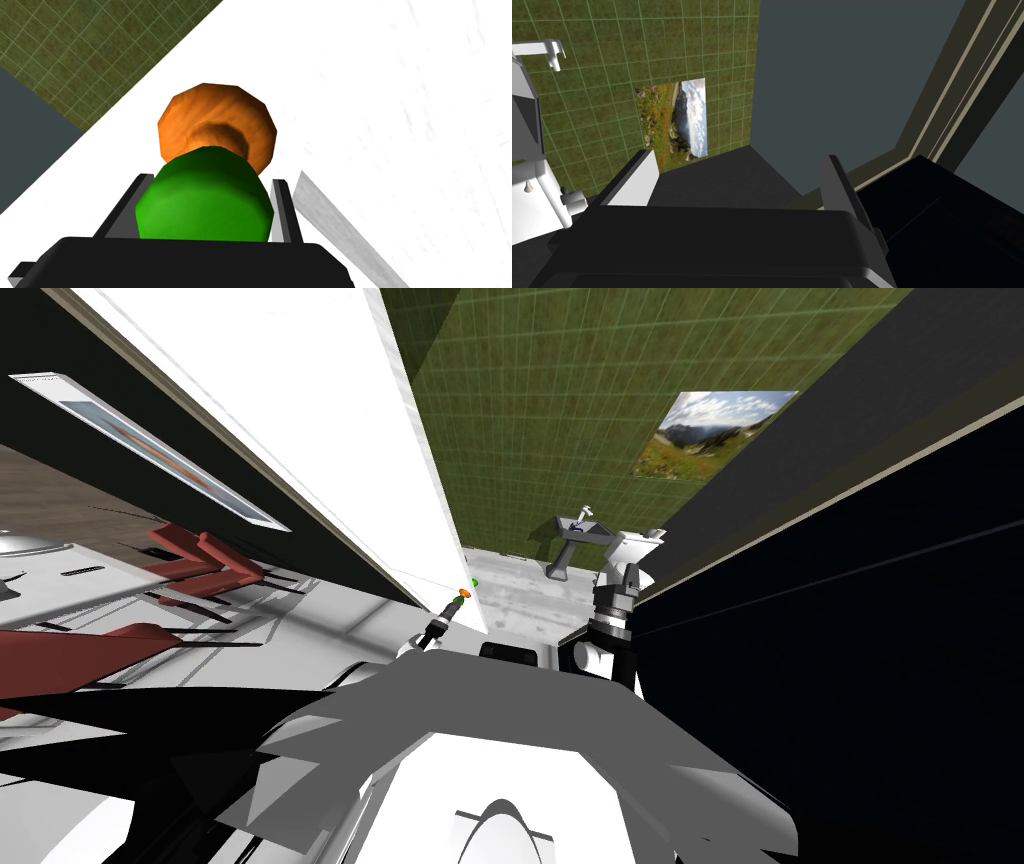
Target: Pull the door open
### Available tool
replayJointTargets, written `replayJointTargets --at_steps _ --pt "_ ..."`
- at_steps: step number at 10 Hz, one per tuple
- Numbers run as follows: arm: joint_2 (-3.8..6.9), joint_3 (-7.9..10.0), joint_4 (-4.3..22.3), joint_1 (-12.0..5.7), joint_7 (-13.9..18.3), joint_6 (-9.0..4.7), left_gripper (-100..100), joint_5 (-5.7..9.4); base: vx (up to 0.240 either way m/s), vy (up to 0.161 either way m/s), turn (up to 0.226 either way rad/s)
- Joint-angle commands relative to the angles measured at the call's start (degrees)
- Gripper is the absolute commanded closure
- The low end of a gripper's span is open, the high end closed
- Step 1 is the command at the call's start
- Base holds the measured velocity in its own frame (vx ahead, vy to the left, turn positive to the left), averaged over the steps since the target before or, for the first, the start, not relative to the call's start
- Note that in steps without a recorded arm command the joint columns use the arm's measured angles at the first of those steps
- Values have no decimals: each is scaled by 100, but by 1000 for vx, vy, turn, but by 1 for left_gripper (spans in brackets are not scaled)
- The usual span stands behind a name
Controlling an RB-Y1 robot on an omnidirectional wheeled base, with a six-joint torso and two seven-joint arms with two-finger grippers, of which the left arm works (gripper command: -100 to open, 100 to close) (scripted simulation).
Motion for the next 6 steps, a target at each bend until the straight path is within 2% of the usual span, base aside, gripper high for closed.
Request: replayJointTargets --at_steps 1,3,6 --pt "-68 -141 -61 21 286 18 100 37 -40 7 10" --pt "-61 -202 -53 5 568 17 100 82 -27 8 2" --pt "-61 -202 141 5 613 17 100 82 -5 1 1"
